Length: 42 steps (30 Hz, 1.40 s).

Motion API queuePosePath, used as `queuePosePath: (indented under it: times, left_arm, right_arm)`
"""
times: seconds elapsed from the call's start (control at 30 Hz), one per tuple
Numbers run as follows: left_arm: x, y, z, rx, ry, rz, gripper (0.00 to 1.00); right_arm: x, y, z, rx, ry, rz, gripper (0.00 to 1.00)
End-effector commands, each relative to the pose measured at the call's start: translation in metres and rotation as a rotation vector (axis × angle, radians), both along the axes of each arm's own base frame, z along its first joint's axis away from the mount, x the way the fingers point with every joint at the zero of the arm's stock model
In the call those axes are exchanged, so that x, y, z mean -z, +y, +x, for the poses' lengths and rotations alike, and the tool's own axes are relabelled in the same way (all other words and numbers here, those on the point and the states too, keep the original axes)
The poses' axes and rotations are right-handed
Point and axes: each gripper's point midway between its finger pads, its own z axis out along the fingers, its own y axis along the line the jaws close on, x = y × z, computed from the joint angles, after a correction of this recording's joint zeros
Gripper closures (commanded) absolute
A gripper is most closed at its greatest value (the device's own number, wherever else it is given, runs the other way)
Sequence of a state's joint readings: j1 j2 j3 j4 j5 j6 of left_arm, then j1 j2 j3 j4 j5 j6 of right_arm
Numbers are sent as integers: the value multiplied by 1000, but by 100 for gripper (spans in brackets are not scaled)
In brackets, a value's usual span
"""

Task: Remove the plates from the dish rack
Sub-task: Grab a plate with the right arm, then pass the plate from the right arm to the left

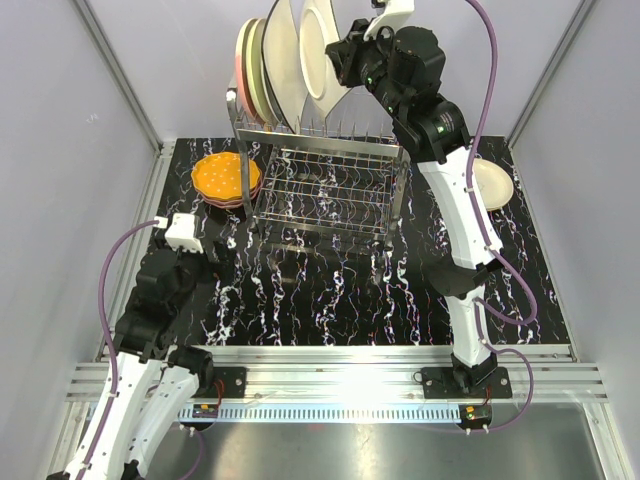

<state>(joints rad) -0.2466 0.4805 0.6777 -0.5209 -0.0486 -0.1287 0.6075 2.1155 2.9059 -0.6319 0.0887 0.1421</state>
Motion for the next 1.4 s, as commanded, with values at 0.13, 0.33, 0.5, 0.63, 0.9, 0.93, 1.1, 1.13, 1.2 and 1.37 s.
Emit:
queuePosePath:
  times: [0.13, 0.33, 0.5, 0.63, 0.9, 0.93, 1.1, 1.13, 1.2, 1.37]
  left_arm:
    - [-10, -5, 6, 24, -48, -7, 1]
    - [-9, -5, 6, 25, -47, -8, 1]
    - [-9, -5, 6, 29, -45, -7, 1]
    - [-9, -5, 6, 29, -47, -7, 1]
    - [-9, -6, 5, 30, -48, -10, 1]
    - [-10, -6, 5, 32, -51, -9, 1]
    - [-11, -6, 5, 35, -54, -10, 1]
    - [-11, -6, 5, 35, -55, -11, 1]
    - [-12, -6, 5, 35, -58, -12, 1]
    - [-12, -7, 5, 39, -60, -13, 1]
  right_arm:
    - [-139, -44, -60, 5, -413, 224, 100]
    - [-149, -53, -67, 21, -447, 225, 100]
    - [-154, -58, -71, 29, -463, 221, 100]
    - [-157, -61, -74, 33, -479, 209, 100]
    - [-158, -63, -78, 22, -504, 153, 100]
    - [-156, -61, -77, 18, -501, 149, 100]
    - [-155, -62, -78, 32, -530, 85, 100]
    - [-156, -63, -79, 35, -535, 76, 100]
    - [-155, -64, -78, 49, -547, 48, 100]
    - [-159, -64, -84, 42, -596, -3, 100]
